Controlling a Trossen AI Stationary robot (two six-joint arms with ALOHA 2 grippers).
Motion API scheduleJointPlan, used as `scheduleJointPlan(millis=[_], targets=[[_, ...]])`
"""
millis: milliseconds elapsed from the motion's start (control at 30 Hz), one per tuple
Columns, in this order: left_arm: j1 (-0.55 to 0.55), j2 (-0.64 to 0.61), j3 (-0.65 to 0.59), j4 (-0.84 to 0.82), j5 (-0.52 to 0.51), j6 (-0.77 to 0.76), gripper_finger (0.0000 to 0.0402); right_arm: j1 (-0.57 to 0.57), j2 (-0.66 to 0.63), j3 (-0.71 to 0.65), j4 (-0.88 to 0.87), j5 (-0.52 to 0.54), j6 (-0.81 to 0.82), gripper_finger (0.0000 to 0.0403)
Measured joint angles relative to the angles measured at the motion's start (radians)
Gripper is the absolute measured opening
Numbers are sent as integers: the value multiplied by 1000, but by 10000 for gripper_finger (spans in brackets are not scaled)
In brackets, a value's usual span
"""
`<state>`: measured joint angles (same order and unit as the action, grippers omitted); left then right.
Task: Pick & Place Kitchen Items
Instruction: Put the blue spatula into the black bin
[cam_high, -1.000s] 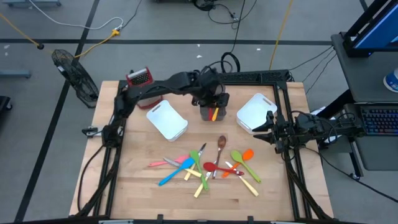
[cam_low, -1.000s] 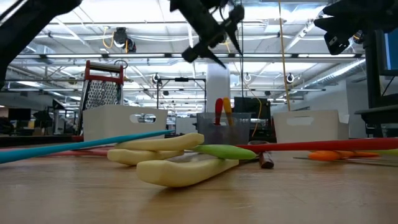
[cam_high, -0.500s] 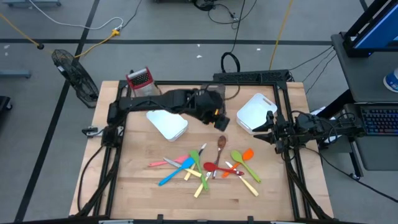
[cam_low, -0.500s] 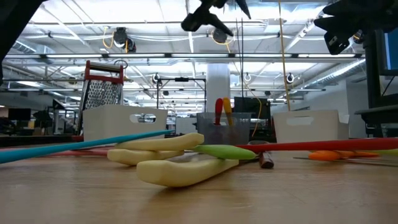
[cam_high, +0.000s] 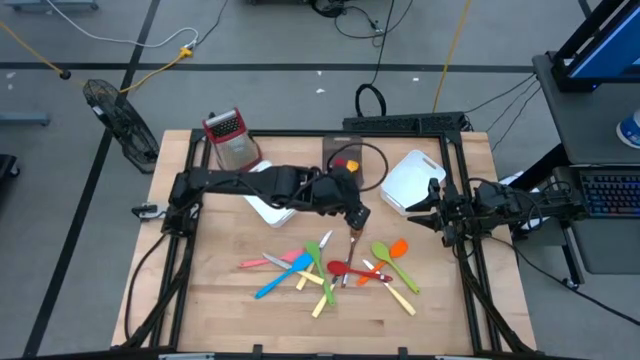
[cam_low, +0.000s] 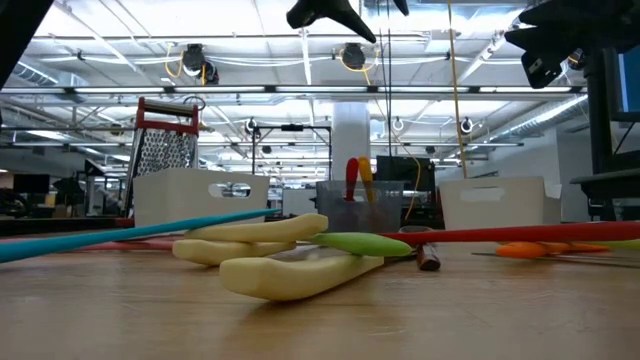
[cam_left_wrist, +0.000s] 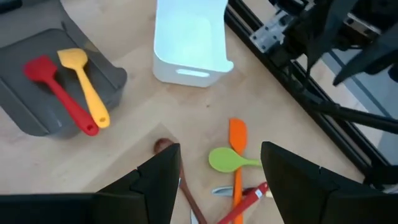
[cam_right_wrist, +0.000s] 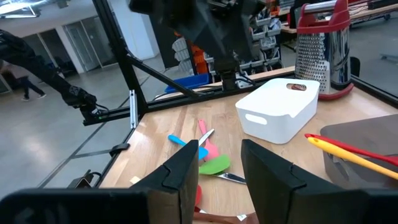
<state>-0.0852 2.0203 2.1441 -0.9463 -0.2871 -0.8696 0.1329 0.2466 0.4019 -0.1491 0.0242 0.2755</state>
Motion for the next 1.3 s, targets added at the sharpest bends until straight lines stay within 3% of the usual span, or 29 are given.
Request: scheduleJointPlan(millis=[133,400,867,1100,1300], targets=[[-18,0,0,-35,13,-13,230,0,0,0,3,0,0,114],[-53,0,0,-273,-3,-132,230,0,0,0,3,0,0,114],[-122,0,0,-533,-2,-111,230,0,0,0,3,1,0,114],[-156,0,-16,-573,-10,-41,230,0,0,0,3,1,0,114],[-171,0,-125,-575,26,-43,230,0,0,0,3,1,0,114]])
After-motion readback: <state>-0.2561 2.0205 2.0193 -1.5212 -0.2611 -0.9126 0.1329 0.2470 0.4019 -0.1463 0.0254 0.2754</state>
